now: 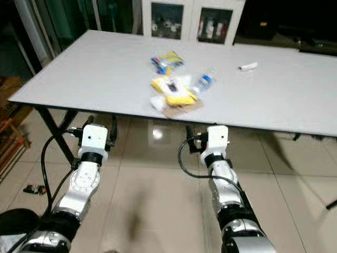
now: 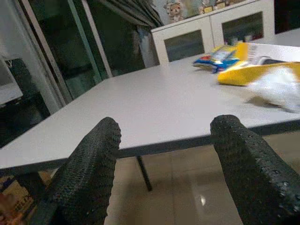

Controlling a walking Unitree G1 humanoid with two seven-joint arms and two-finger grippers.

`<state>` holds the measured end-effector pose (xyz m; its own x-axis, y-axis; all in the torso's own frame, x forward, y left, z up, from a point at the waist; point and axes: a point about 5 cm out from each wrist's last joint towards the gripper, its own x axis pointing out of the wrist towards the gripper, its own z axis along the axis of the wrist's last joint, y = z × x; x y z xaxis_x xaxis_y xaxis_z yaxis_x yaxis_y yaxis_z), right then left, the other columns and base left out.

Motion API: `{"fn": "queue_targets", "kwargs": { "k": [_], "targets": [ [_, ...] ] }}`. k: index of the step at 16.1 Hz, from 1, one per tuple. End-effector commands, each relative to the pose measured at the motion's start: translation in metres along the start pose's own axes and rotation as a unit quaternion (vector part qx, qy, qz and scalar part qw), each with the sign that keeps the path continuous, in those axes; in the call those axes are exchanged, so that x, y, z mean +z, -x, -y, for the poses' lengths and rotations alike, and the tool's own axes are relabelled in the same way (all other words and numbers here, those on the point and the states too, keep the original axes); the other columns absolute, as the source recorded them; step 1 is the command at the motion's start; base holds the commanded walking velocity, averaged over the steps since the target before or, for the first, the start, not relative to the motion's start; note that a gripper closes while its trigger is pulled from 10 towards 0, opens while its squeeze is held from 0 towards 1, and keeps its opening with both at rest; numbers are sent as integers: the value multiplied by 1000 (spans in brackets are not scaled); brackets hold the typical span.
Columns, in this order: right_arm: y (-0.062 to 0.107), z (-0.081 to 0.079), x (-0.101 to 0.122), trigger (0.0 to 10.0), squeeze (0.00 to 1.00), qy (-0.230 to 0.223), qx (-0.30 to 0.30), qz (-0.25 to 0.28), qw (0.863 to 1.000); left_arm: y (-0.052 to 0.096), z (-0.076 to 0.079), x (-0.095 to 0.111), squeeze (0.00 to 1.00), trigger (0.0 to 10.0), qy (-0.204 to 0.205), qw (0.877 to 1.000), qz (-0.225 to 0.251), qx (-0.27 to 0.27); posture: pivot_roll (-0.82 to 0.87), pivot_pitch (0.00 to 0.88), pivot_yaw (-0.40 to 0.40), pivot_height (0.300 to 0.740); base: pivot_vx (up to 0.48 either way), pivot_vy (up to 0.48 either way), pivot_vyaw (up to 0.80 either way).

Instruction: Picking trash to rubbish bin

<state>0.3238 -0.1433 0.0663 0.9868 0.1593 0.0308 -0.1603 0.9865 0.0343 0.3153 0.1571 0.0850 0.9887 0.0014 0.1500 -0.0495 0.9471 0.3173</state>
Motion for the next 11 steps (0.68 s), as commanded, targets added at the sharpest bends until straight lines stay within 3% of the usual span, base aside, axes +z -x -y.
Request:
{"fn": "queue_targets", "kwargs": {
  "k": [1,5,11],
  "targets": [
    [1,6,1,10000,0,-1,-10,0,1000,-1,7,4,0,10000,3,1000,6,-6,21,21,-55,740,0,-337,0],
    [1,6,0,10000,0,-3,-9,-2,1000,-1,6,4,0,10000,2,1000,6,-6,21,24,-56,740,0,-313,0],
    [2,5,-1,10000,0,-5,-6,-6,1000,-1,6,3,0,10000,10,1000,1,-4,21,23,-54,740,0,0,0]
  ]
}}
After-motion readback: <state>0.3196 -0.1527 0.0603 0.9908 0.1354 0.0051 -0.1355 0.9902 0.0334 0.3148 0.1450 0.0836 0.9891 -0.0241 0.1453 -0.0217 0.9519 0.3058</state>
